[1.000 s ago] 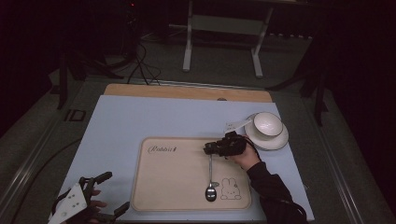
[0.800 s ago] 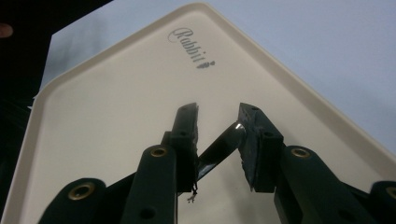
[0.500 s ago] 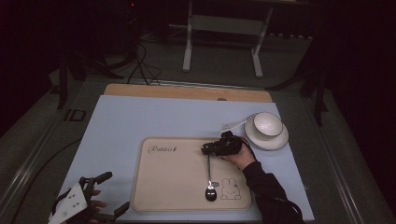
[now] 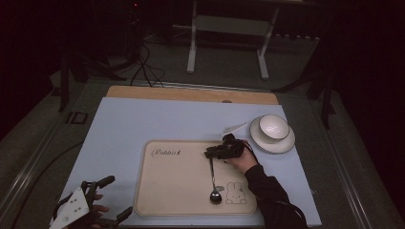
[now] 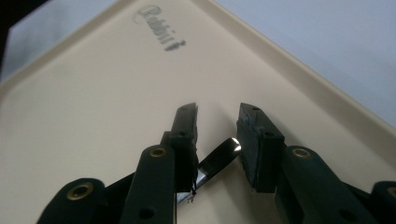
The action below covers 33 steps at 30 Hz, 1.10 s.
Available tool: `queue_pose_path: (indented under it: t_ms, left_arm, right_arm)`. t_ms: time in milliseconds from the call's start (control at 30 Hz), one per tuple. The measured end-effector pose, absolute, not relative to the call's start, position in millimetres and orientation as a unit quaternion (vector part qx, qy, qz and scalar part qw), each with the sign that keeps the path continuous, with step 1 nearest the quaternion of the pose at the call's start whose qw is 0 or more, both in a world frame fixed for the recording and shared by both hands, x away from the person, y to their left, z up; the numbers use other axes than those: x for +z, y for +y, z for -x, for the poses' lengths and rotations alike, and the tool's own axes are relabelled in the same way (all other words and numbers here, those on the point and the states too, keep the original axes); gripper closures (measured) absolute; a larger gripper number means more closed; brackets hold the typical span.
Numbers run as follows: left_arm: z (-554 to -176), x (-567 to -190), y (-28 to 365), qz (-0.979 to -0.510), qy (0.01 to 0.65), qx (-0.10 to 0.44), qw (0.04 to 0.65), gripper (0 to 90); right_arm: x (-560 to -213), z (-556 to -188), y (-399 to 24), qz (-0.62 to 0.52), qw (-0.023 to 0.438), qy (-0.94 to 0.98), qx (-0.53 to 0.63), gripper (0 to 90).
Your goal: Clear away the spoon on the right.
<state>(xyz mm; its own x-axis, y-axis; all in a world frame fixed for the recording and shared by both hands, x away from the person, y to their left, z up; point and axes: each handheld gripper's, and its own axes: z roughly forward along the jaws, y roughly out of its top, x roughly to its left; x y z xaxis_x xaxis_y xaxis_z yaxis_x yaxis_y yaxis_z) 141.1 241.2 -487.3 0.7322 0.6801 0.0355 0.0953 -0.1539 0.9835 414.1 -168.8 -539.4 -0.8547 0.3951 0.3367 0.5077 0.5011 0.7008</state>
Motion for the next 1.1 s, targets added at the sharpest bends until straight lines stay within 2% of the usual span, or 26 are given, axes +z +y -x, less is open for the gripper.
queue_pose_path:
  t_ms: [500,667,700,733,767,933,1033,1100]
  left_arm:
    - [-141,-487,241,-0.718,0.27,0.247,0.592,0.0]
    - [-141,-487,240,-0.718,0.27,0.247,0.592,0.0]
    - [-141,-487,240,-0.718,0.27,0.248,0.592,0.0]
    - [-141,-487,240,-0.718,0.27,0.248,0.592,0.0]
    - [-141,-487,240,-0.718,0.271,0.248,0.592,0.0]
    - [-141,-487,241,-0.717,0.272,0.247,0.592,0.0]
    - [-142,-487,241,-0.717,0.273,0.247,0.592,0.0]
    - [-142,-487,241,-0.718,0.273,0.247,0.591,0.0]
  right_arm:
    - [-534,-414,-174,0.278,0.055,-0.859,-0.427,67.2]
    - [-526,-410,-173,0.273,0.052,-0.86,-0.428,58.9]
    - [-521,-407,-172,0.274,0.037,-0.863,-0.423,49.9]
    - [-521,-407,-172,0.274,0.037,-0.863,-0.423,49.9]
    - [-516,-403,-172,0.281,0.029,-0.861,-0.424,41.3]
    - [-506,-395,-174,0.289,0.019,-0.853,-0.433,21.0]
    - [-499,-389,-172,0.294,0.009,-0.851,-0.435,15.1]
    - [-495,-385,-171,0.291,0.001,-0.852,-0.434,14.8]
